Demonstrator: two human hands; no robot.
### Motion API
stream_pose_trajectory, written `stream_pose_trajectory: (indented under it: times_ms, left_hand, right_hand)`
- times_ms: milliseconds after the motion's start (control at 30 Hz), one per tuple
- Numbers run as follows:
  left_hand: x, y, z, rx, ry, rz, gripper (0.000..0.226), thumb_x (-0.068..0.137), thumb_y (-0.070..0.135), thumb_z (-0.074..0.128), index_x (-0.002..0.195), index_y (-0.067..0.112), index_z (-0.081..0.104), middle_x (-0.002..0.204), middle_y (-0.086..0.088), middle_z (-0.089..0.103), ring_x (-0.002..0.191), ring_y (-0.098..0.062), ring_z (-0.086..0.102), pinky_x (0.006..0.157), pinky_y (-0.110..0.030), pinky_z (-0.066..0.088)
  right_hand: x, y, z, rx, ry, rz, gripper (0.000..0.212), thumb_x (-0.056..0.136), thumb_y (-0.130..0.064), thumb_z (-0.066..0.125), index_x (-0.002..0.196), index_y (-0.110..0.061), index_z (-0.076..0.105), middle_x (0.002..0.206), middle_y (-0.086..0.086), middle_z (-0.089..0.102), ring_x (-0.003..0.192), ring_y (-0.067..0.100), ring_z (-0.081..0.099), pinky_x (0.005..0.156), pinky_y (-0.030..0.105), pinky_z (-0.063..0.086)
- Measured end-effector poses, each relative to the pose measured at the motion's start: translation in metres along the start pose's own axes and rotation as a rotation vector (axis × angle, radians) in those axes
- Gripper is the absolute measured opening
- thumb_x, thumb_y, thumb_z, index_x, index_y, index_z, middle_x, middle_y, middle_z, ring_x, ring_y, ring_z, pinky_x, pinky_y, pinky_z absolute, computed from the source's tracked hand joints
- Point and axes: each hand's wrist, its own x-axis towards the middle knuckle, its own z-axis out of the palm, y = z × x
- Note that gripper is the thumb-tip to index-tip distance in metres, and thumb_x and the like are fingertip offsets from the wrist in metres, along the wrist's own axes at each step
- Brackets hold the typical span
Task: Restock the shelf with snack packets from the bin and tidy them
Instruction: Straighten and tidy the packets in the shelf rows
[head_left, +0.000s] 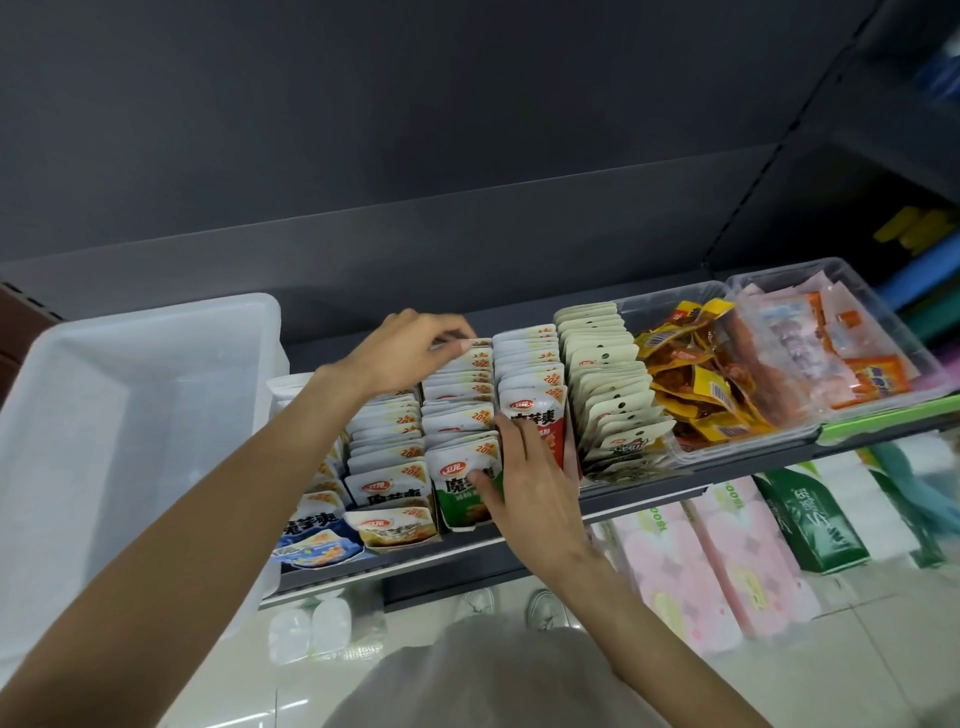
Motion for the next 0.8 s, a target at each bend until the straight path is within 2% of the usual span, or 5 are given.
stream_pose_trajectory:
  times_ms: [100,300,533,667,800]
  left_hand:
    - [0.001,-0.002,0.000,-0.012,-0.025,-0.031,0.022,0.096,0.030,0.050,0.109,0.021,0.065,0.108,0.005,0.068,0.104,-0.009,0.060,0.094,-0.031,0.046]
    - [0.004,-0.007,-0.014,-0.194,-0.030,-0.005,0.021,0.093,0.014,0.056,0.105,0.031,0.053,0.115,0.011,0.062,0.088,-0.008,0.067,0.082,-0.030,0.052]
    - [0.003,0.005,-0.027,0.499,-0.043,0.122,0.024,0.087,0.049,0.058,0.104,0.035,0.067,0.127,0.015,0.055,0.111,-0.009,0.054,0.081,-0.031,0.044]
    - [-0.002,0.015,-0.008,0.544,-0.147,0.044,0.058,0.081,0.070,0.046,0.120,0.029,0.061,0.137,0.015,0.047,0.118,-0.012,0.050,0.084,-0.033,0.044]
    - [-0.005,0.009,-0.010,0.413,-0.110,0.075,0.040,0.091,0.054,0.047,0.117,0.029,0.065,0.136,0.011,0.048,0.117,-0.011,0.050,0.087,-0.033,0.044]
  right_hand:
    - [-0.005,0.000,0.000,0.052,-0.065,-0.006,0.058,0.084,-0.036,0.068,0.133,-0.013,0.048,0.118,0.003,0.059,0.102,0.017,0.063,0.088,0.044,0.049]
    - [-0.003,0.004,-0.007,0.150,-0.170,0.010,0.060,0.092,-0.039,0.055,0.144,-0.020,0.031,0.131,0.000,0.050,0.117,0.015,0.055,0.101,0.042,0.040]
    - [-0.002,0.006,-0.009,0.174,-0.235,0.019,0.059,0.096,-0.041,0.048,0.146,-0.024,0.023,0.137,-0.003,0.043,0.124,0.012,0.047,0.107,0.036,0.031]
    - [-0.002,0.004,-0.009,0.176,-0.219,0.020,0.058,0.095,-0.040,0.049,0.146,-0.022,0.027,0.135,-0.001,0.046,0.120,0.014,0.051,0.103,0.038,0.035]
    - [-0.002,0.004,-0.009,0.174,-0.233,0.024,0.058,0.095,-0.040,0.049,0.146,-0.022,0.027,0.137,-0.001,0.045,0.120,0.015,0.052,0.104,0.040,0.035]
